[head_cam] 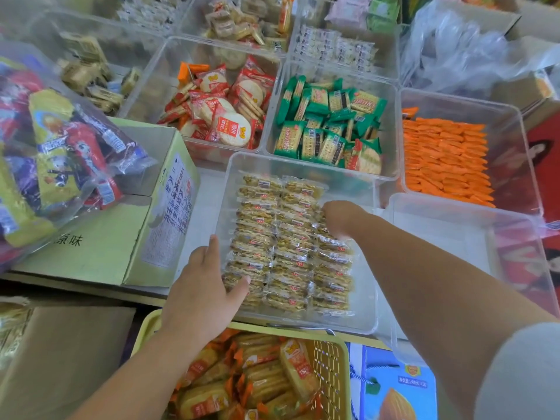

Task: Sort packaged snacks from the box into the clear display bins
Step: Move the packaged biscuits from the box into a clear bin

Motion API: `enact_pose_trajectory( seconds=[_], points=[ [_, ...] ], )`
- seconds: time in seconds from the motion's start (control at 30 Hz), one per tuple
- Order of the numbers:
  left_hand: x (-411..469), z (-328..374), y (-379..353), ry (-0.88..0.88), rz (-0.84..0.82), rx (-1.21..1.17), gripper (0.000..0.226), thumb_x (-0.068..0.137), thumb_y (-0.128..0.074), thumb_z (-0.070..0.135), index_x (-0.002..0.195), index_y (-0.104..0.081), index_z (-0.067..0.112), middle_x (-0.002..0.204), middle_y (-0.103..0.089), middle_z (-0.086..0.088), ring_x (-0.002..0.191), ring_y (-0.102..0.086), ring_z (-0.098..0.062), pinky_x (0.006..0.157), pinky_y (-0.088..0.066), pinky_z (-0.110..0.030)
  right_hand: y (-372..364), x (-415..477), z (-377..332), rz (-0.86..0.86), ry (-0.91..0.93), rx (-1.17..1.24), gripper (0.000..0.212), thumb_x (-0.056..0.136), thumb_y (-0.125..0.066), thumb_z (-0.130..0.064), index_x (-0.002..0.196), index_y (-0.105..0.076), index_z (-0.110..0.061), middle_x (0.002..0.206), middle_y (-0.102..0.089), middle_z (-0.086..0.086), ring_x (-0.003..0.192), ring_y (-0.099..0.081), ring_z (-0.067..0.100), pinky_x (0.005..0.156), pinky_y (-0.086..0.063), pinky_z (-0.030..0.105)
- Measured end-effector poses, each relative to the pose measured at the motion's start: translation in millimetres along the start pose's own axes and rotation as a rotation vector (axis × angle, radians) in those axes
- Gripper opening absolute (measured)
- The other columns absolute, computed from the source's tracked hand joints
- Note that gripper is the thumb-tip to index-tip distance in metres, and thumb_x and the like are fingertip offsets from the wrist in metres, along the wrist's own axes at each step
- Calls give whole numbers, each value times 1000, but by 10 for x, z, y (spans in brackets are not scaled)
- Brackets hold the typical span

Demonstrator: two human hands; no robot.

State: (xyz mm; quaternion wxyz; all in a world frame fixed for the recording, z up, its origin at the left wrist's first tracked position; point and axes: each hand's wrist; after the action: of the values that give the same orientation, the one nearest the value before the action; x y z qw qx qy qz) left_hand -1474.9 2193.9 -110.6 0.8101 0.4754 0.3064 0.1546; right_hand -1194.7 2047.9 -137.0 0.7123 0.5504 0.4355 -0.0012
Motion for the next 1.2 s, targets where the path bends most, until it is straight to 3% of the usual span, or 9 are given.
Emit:
enact_pose_trajectory(
  seconds=[0.1,0.27,0.4,0.57,0.7,0.83,0.9,0.97,1.2],
  points=[
    [6,7,-4,3,-4,6,101,92,-47,71,164,3,22,163,-25,-3,137,-48,-24,101,-49,-40,-13,-73,-31,11,-15,24,38,90,-50,9,126,-57,-2,110,-59,9,94,-56,25,77,-46,30],
    [-12,38,54,1,-47,-14,100,93,-52,68,164,-1,21,168,-19,-7,147,-37,-28,113,-40,-43,-46,-527,-114,151,-29,88,40,91,-49,-7,131,-56,-7,127,-59,11,114,-58,30,95,-52,42],
    [-263,43,186,-75,4,38,88,94,-54,66,163,-20,24,170,-13,-10,152,-24,-37,120,-30,-50,-203,-1089,-336,307,80,278,42,97,-49,-24,139,-54,-21,150,-48,6,130,-50,29,104,-49,43],
    [-1025,-233,348,-127,159,38,69,93,-64,55,152,-48,22,164,-31,-9,147,-33,-35,115,-34,-52,-399,-1726,-931,381,378,436,38,99,-56,-41,135,-61,-31,151,-49,-7,139,-42,20,108,-42,37],
    [-1695,-701,474,-60,315,-58,56,80,-72,44,126,-71,12,138,-59,-11,128,-56,-36,107,-45,-52,-495,-2152,-1610,373,614,470,38,96,-61,-37,134,-63,-28,150,-50,-2,141,-40,21,115,-37,37],
    [-2247,-1347,604,96,468,-130,58,81,-69,49,123,-71,9,131,-63,-9,122,-56,-29,105,-36,-31,-584,-2498,-2368,388,812,421,38,96,-61,-39,132,-64,-26,147,-50,-4,137,-39,17,113,-29,27],
    [-2413,-1739,666,157,476,-136,66,80,-57,58,126,-69,13,126,-63,-6,117,-56,-27,102,-40,-35,-628,-2603,-2769,389,898,361,38,95,-61,-39,129,-65,-24,143,-52,-2,134,-41,20,112,-30,28],
    [-2487,-2162,722,270,435,-175,65,82,-62,59,132,-64,18,124,-62,-6,117,-58,-31,101,-46,-45,-669,-2660,-3175,399,951,266,38,95,-58,-42,128,-65,-25,141,-53,-1,132,-40,23,113,-31,35],
    [-2305,-3420,1121,517,303,-429,72,88,-71,56,148,-45,25,149,-45,-10,136,-46,-30,107,-40,-42,-825,-2645,-4350,344,787,58,45,94,-47,-58,129,-63,-35,142,-55,-9,142,-30,24,121,-12,47]
  ],
)
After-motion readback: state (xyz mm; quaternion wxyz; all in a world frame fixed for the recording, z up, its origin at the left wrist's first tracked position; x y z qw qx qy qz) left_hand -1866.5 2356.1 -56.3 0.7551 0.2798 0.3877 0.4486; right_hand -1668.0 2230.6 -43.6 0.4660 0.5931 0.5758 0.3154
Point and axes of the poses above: each hand's wrist, its own x-axis towards the middle knuckle, its own y-axis out of the back of the hand, z = x × y
